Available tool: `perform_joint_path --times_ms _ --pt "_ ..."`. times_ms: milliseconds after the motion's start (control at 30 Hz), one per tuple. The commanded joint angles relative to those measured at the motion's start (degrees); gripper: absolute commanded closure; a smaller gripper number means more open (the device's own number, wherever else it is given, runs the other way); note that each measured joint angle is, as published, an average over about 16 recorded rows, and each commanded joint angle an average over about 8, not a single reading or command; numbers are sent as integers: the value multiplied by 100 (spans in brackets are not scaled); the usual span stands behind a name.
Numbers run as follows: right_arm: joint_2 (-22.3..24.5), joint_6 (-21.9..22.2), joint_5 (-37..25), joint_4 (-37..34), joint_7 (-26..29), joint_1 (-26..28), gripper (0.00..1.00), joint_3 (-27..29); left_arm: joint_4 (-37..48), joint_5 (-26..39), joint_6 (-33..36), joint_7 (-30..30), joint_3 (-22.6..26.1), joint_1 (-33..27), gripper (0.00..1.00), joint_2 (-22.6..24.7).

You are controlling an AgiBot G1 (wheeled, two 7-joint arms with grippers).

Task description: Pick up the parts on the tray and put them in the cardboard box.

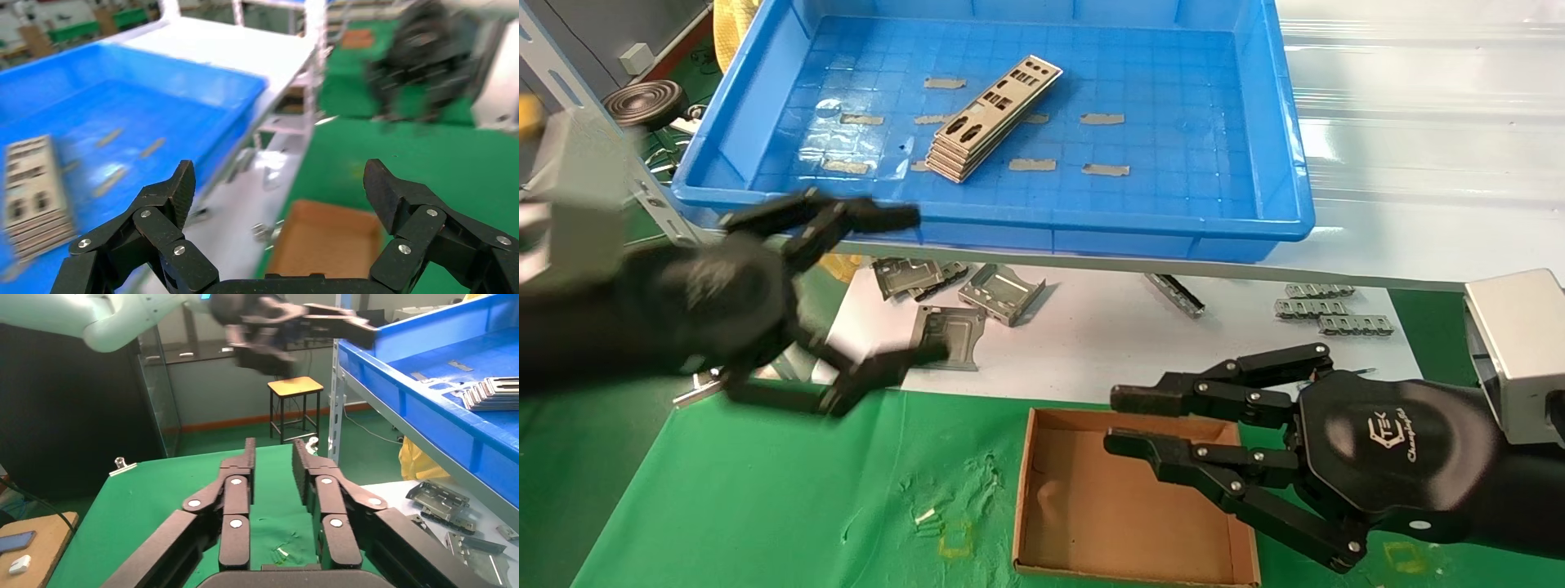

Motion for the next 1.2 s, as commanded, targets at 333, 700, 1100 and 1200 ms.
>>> perform_joint_path --times_ms 333,700,1100,1200 --pt "0 0 0 0 0 0 0 0 2446 1418 -641 312 688 -1951 0 1533" --pt "0 0 0 0 0 0 0 0 4840 2082 -1583 1003 1013 -3084 0 2869" --pt "0 0 0 0 0 0 0 0 5714 2275 -2625 947 1188 -3385 0 3451" --pt "0 0 0 0 0 0 0 0 5651 2268 -2632 860 1247 -3372 0 3458"
